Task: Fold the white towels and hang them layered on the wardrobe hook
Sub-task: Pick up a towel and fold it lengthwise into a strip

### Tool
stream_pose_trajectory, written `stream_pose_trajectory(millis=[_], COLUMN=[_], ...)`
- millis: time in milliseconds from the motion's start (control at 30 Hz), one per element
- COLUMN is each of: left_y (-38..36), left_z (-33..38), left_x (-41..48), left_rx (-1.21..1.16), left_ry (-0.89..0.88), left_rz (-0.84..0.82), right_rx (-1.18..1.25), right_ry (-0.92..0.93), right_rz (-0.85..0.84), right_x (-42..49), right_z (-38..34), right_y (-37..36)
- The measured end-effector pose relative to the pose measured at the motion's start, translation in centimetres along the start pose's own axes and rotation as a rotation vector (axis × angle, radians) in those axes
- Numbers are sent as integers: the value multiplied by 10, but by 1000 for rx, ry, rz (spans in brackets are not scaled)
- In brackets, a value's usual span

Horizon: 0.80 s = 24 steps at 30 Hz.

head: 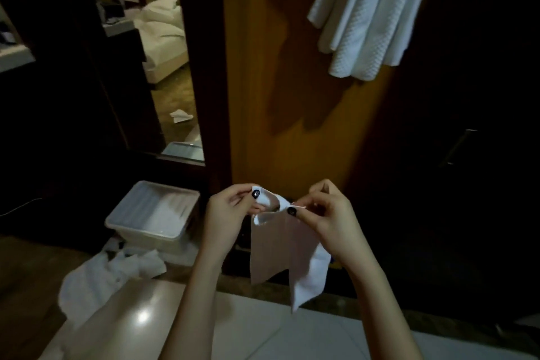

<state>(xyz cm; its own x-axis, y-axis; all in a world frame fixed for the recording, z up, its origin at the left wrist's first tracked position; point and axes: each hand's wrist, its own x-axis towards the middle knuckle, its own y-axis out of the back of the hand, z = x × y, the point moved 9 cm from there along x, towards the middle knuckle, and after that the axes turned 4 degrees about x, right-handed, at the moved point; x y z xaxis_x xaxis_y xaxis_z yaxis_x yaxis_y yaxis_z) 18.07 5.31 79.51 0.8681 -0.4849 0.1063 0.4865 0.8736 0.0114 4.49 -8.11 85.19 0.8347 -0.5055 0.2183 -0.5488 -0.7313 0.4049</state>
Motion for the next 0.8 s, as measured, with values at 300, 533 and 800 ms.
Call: stream_pose_trajectory(millis=[300,533,800], left_y=[-86,-89,-83], left_z=[39,58,59], left_x=[-26,-20,-15], left_rx=[-177,-174,0], left_ry=[-17,-77,-166], left_rz=[-296,-267,-180], right_rx=[156,220,238], right_ry=[49,57,43], right_rz=[200,262,153], right_x=[-11,0,10], right_z=[2,-3,-2], right_y=[51,58,51])
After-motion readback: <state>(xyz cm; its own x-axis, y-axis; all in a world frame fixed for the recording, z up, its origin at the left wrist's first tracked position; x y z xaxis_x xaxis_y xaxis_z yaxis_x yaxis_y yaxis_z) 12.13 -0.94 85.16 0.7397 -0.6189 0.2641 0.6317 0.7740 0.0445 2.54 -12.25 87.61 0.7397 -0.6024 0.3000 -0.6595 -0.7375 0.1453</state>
